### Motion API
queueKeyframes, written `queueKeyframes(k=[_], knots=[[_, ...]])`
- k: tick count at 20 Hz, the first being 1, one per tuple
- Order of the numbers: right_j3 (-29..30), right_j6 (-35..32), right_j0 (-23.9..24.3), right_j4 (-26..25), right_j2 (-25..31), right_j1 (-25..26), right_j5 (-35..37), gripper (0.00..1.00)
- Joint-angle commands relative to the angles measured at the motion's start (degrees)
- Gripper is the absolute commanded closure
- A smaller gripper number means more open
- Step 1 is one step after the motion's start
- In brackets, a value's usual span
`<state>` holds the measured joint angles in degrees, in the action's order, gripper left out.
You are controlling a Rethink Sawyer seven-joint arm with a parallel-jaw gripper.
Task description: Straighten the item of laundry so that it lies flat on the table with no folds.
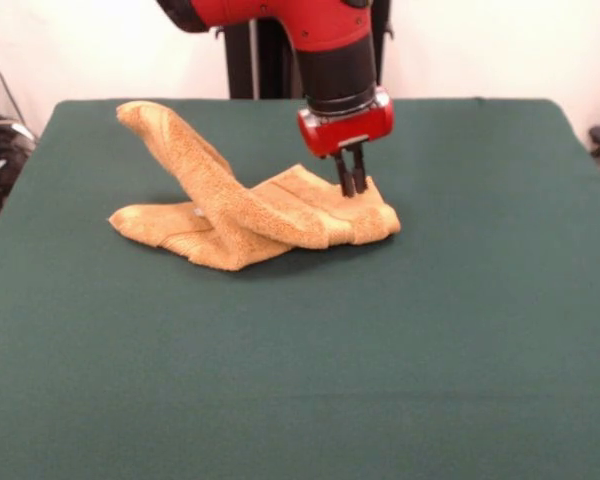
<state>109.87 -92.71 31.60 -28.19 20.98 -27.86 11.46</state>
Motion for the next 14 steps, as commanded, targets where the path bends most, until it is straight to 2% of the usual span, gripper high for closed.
queueKeyframes(k=[1,5,8,14], knots=[[-0.71,-1.28,-2.19,0.20,6.53,5.47,4.25,1.00],[-3.54,0.66,-3.36,0.32,4.64,7.82,9.00,1.00],[-6.70,1.62,-6.17,0.91,1.24,9.11,15.47,1.00],[-10.26,0.35,-10.39,0.62,-3.40,9.46,23.90,1.00]])
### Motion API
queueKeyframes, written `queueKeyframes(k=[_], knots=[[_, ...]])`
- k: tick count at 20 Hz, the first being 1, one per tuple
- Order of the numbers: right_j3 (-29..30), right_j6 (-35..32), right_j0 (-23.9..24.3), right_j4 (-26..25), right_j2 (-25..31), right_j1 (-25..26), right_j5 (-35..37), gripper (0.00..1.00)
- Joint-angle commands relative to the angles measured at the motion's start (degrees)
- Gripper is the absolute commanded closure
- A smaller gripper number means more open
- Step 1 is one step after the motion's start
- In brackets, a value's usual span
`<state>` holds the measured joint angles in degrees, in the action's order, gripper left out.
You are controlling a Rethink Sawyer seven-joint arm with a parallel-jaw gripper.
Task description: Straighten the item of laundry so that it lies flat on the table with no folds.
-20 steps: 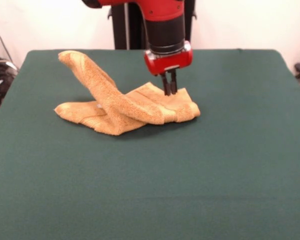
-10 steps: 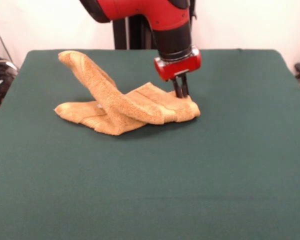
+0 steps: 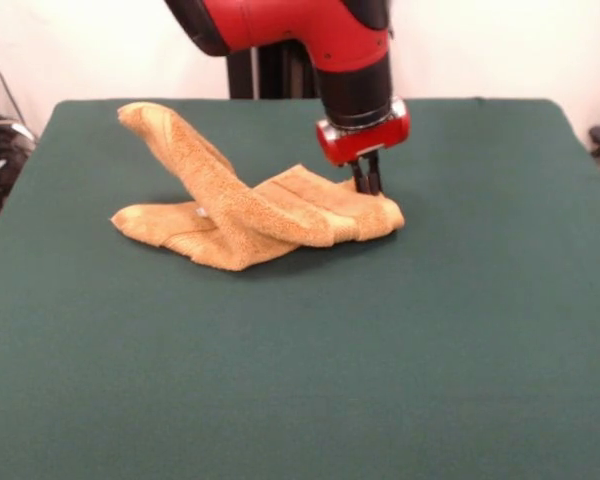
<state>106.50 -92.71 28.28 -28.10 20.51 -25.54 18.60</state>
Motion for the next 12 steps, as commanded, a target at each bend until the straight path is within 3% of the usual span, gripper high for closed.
queueKeyframes(k=[1,9,12], knots=[[-7.18,0.05,-7.33,0.41,-3.16,7.13,17.38,1.00],[-11.86,-0.11,-8.22,0.13,-4.22,10.91,23.17,1.00],[-11.00,0.54,-7.73,0.29,-4.20,11.19,25.30,1.00]])
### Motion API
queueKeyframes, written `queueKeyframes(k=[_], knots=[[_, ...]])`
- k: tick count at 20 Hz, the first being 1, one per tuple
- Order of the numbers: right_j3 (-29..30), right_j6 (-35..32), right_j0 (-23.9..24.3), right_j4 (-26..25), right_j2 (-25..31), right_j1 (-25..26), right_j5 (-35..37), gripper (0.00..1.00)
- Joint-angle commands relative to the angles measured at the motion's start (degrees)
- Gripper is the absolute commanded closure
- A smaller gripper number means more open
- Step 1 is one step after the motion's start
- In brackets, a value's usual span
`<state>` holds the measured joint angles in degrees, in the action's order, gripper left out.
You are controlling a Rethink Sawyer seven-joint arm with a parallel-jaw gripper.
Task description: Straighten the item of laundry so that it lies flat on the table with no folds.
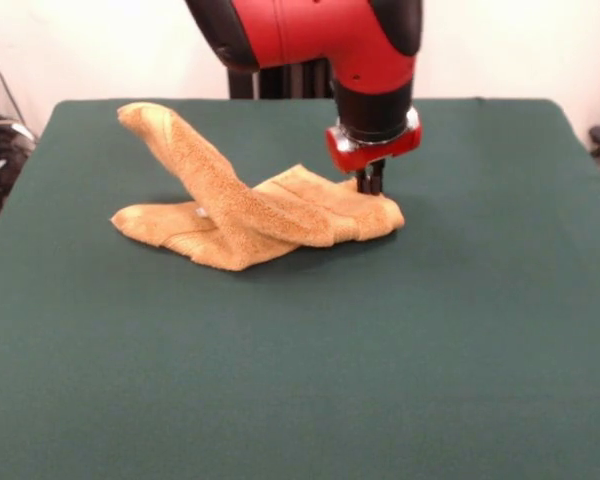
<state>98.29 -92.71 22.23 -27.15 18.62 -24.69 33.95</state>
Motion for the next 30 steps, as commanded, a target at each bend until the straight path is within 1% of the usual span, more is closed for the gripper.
queueKeyframes(k=[1,3,4,7,10,12,16,24,27,30], knots=[[-2.61,0.56,-1.54,-0.52,-2.19,10.44,10.21,1.00],[-2.65,0.98,-0.95,0.49,-1.47,11.31,11.31,1.00],[-3.00,2.25,-0.11,1.50,-0.43,12.48,12.63,1.00],[-4.26,2.73,0.17,3.67,0.46,14.39,14.79,1.00],[-4.86,2.76,-0.55,6.14,0.41,14.46,20.81,1.00],[-4.35,2.23,-0.81,7.33,0.29,14.14,23.39,1.00],[-3.31,0.04,-1.56,9.16,0.02,14.47,25.77,1.00],[-4.76,-3.04,-4.27,10.30,-2.00,16.01,32.93,1.00],[-3.03,-4.23,-4.69,10.47,-2.40,14.85,34.88,1.00],[-0.32,-4.80,-5.06,9.45,-3.22,14.00,34.14,1.00]])
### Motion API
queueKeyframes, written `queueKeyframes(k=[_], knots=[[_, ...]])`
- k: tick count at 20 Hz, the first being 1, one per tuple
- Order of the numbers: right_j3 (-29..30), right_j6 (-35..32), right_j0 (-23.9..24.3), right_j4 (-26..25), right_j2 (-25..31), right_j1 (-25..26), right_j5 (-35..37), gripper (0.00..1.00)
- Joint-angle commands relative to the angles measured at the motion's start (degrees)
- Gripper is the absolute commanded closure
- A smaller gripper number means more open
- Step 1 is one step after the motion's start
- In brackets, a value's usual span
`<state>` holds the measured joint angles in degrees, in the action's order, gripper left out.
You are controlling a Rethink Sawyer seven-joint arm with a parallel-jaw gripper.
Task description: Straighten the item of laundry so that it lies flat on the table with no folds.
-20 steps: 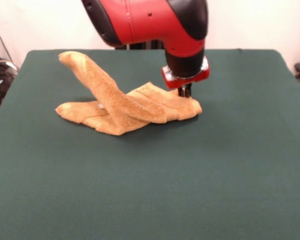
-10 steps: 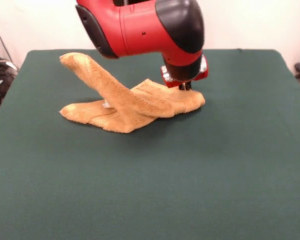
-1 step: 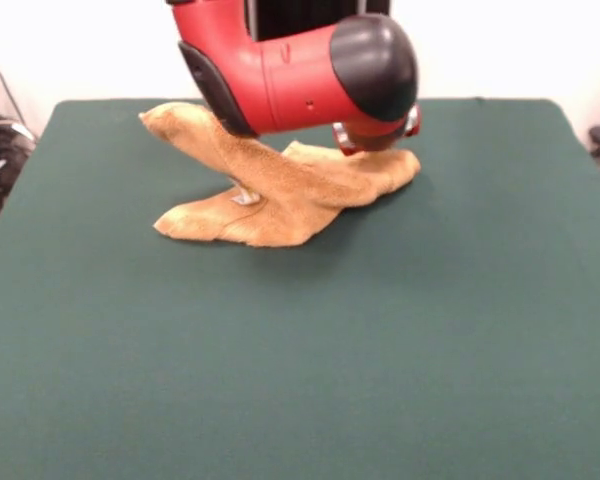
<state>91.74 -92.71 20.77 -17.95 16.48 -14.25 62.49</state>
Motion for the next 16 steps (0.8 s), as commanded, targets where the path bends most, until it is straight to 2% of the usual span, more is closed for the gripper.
queueKeyframes(k=[1,9,11,13,14,15,16], knots=[[7.23,-4.91,-3.72,-0.24,-1.46,3.31,5.09,1.00],[15.16,-5.01,-4.56,-6.52,-5.87,2.50,-3.64,1.00],[17.18,-5.23,-3.89,-7.50,-5.90,0.60,-6.73,1.00],[20.27,-5.50,-2.39,-9.20,-4.89,-3.91,-14.05,1.00],[23.24,-5.62,-1.33,-10.54,-4.08,-8.63,-19.19,1.00],[25.13,-5.23,-0.37,-11.06,-3.42,-11.35,-21.00,1.00],[28.03,-5.23,0.32,-12.71,-3.30,-16.47,-24.24,1.00]])
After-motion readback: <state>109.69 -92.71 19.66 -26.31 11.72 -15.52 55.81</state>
